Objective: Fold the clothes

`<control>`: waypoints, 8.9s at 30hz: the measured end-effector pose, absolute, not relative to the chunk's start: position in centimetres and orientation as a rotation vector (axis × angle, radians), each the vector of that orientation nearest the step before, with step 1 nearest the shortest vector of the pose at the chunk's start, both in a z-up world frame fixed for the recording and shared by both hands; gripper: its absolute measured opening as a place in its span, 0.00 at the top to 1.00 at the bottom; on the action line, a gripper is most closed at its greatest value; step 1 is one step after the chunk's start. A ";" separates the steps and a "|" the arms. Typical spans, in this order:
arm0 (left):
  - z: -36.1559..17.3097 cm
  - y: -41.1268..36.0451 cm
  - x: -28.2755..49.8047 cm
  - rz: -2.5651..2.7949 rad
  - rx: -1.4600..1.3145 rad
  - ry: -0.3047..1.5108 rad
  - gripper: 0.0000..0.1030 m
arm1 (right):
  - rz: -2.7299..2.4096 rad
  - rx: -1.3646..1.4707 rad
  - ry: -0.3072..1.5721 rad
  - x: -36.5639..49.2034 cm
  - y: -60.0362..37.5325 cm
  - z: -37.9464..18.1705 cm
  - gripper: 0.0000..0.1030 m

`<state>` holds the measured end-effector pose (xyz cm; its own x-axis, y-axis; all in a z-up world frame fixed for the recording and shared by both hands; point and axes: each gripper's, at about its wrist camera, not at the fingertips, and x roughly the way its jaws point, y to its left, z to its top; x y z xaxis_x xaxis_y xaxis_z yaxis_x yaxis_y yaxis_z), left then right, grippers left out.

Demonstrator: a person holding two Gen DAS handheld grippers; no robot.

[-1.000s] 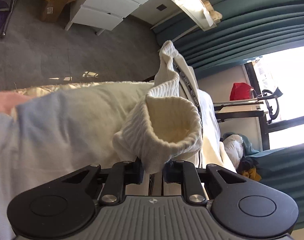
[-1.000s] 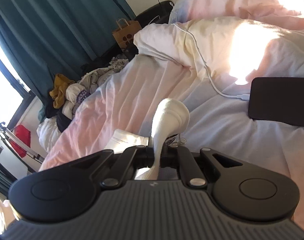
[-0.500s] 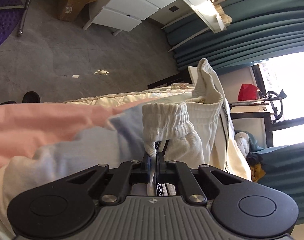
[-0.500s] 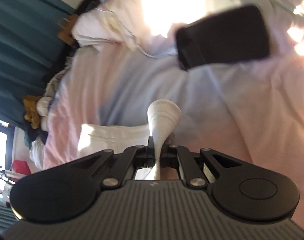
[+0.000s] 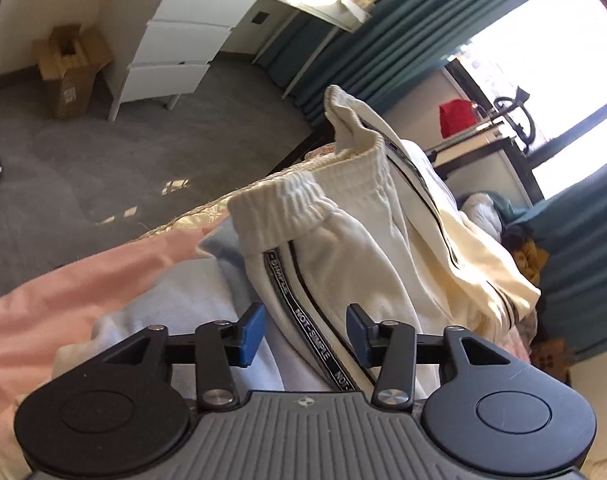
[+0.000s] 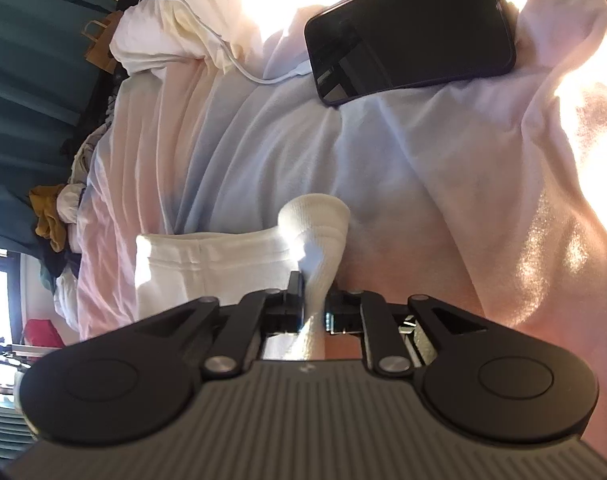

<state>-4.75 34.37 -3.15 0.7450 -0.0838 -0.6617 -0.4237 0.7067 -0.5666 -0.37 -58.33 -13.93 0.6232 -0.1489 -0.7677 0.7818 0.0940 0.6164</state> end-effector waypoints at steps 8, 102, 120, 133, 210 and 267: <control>1.3 24.1 -3.3 0.170 -0.390 0.644 0.21 | -0.787 1.041 0.601 0.2 -56.8 -10.0 0.27; -13.4 24.9 21.3 0.035 -0.943 0.425 0.85 | 0.125 0.496 0.563 46.0 -14.2 -11.0 0.66; -10.5 15.3 19.5 -0.202 -0.689 0.427 0.35 | -0.166 0.443 0.343 39.6 -32.2 3.2 0.88; -12.6 11.7 19.2 -0.287 -0.673 0.495 0.29 | -0.513 0.458 0.267 31.7 -50.1 4.0 0.89; -5.4 28.8 1.6 0.605 -0.959 0.673 0.17 | -0.847 1.187 0.518 -4.1 -55.3 -10.5 0.50; -6.9 30.9 1.1 0.540 -1.129 0.558 0.74 | -0.688 1.245 0.443 0.0 -55.0 -11.5 0.94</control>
